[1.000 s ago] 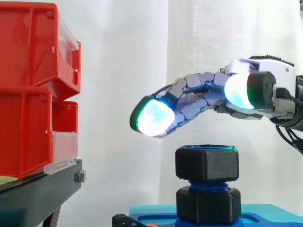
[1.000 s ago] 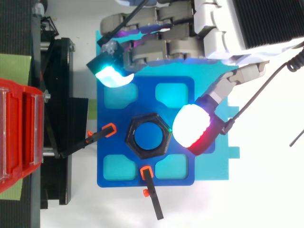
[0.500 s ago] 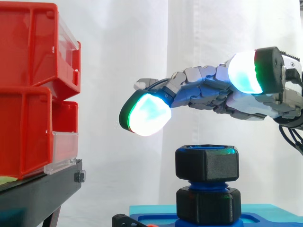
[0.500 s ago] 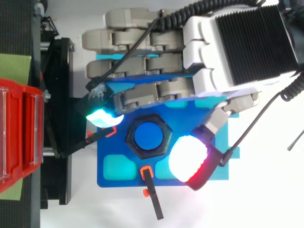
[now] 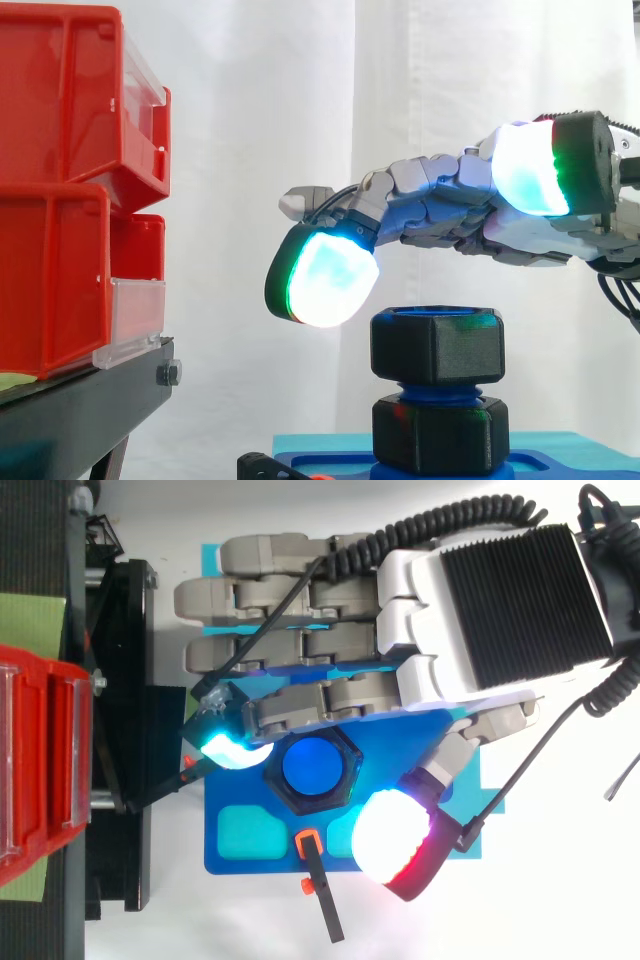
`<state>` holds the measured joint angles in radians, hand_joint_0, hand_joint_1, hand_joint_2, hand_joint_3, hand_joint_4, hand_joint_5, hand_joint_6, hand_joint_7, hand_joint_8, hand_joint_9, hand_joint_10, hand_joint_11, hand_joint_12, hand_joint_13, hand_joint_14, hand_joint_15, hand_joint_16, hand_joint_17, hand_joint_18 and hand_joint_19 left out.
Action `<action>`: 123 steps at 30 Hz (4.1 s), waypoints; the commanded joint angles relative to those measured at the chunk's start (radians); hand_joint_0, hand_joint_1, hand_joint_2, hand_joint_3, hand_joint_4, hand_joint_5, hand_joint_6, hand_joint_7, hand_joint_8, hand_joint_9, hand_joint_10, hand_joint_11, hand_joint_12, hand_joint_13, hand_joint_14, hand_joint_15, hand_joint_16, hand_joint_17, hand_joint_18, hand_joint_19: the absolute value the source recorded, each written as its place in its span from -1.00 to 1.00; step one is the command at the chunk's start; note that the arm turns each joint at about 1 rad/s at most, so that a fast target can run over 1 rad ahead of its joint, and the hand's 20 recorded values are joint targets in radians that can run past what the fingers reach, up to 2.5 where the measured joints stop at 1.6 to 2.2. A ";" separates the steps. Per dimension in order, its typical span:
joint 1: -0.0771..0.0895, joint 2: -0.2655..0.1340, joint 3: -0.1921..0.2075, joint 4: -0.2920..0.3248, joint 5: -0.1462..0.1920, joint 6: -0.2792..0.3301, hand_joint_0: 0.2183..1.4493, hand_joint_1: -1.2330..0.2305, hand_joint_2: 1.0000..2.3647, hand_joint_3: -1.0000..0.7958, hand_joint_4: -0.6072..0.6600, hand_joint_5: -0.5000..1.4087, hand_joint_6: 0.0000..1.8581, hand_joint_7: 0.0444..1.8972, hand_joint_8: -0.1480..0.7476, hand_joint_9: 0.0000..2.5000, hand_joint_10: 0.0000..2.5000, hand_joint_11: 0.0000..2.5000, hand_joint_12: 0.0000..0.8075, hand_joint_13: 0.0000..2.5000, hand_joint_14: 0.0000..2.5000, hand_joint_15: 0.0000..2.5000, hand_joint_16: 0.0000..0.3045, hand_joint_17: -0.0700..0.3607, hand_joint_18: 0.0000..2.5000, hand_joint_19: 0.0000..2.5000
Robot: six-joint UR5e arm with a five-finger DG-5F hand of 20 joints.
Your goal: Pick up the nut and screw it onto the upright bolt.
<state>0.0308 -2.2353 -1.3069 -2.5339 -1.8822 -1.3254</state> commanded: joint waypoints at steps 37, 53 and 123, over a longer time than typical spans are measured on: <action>-0.035 0.000 0.000 -0.006 -0.014 -0.002 -0.54 0.41 -1.00 -0.44 0.18 -0.43 -0.44 0.40 -0.10 -0.37 -1.00 -1.00 -0.39 -0.64 -1.00 -1.00 -0.85 -0.43 -0.91 -1.00; -0.054 0.000 0.000 0.007 -0.035 -0.002 -0.52 0.40 -1.00 -0.44 0.07 -0.38 -0.44 0.45 -0.26 0.14 -1.00 -1.00 -0.70 -0.33 -1.00 -1.00 -0.94 -0.59 -0.56 -1.00; 0.020 0.000 0.000 -0.051 0.012 -0.003 -0.58 0.53 -1.00 -0.44 0.34 -0.60 -0.46 -0.07 -0.10 -0.61 -1.00 -1.00 -0.35 -0.86 -1.00 -1.00 -0.81 -0.38 -1.00 -1.00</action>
<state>0.0521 -2.2353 -1.3067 -2.5840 -1.8693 -1.3284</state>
